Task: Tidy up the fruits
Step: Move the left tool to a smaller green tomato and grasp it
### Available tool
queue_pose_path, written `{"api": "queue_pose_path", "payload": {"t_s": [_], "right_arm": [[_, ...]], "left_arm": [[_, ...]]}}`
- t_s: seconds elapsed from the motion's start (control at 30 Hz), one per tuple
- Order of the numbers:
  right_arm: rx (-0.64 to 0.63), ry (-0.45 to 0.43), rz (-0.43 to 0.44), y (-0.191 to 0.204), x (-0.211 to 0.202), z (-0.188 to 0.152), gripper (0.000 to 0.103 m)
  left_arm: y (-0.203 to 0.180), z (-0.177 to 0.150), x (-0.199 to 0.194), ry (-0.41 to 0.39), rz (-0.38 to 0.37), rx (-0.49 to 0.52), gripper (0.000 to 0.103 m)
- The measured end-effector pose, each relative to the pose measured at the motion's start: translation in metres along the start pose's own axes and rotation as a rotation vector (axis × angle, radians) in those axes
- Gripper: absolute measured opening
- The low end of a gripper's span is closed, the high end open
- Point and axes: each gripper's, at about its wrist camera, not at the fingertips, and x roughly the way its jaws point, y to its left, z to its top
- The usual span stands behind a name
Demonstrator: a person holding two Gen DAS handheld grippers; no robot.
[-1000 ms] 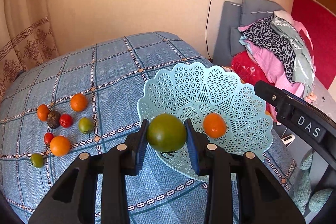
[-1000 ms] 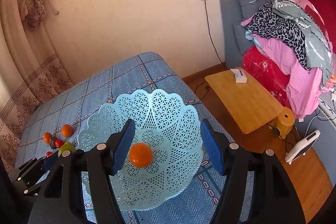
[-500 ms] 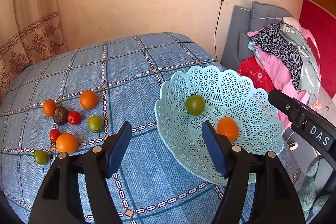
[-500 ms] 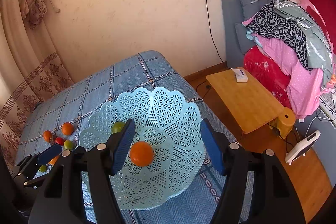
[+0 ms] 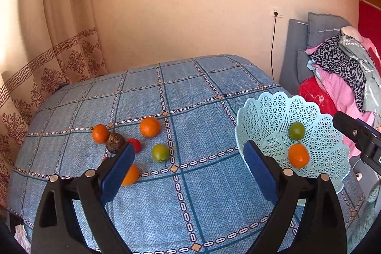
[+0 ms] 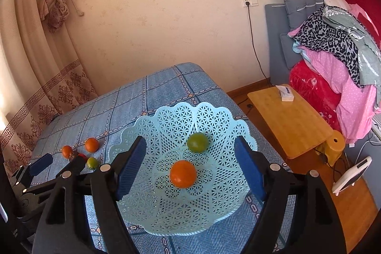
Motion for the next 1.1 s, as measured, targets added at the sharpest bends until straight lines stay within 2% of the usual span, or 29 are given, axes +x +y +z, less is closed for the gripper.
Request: {"api": "queue_pose_path", "payload": {"t_s": [0.63,0.8,1.1], "right_arm": [[-0.162,0.001,0.100,0.063,0.000,-0.030,0.084],[-0.203,0.014,0.111,0.079,0.002,-0.040,0.084],[-0.246,0.037,0.133,0.102,0.006,-0.049,0.084]], "left_arm": [[0.116,-0.026,0.000,0.032,0.169,-0.118,0.094],[0.137,-0.035,0.004,0.049,0.187,-0.137,0.094],[0.150,-0.052,0.023,0.101,0.181,-0.140,0.093]]}}
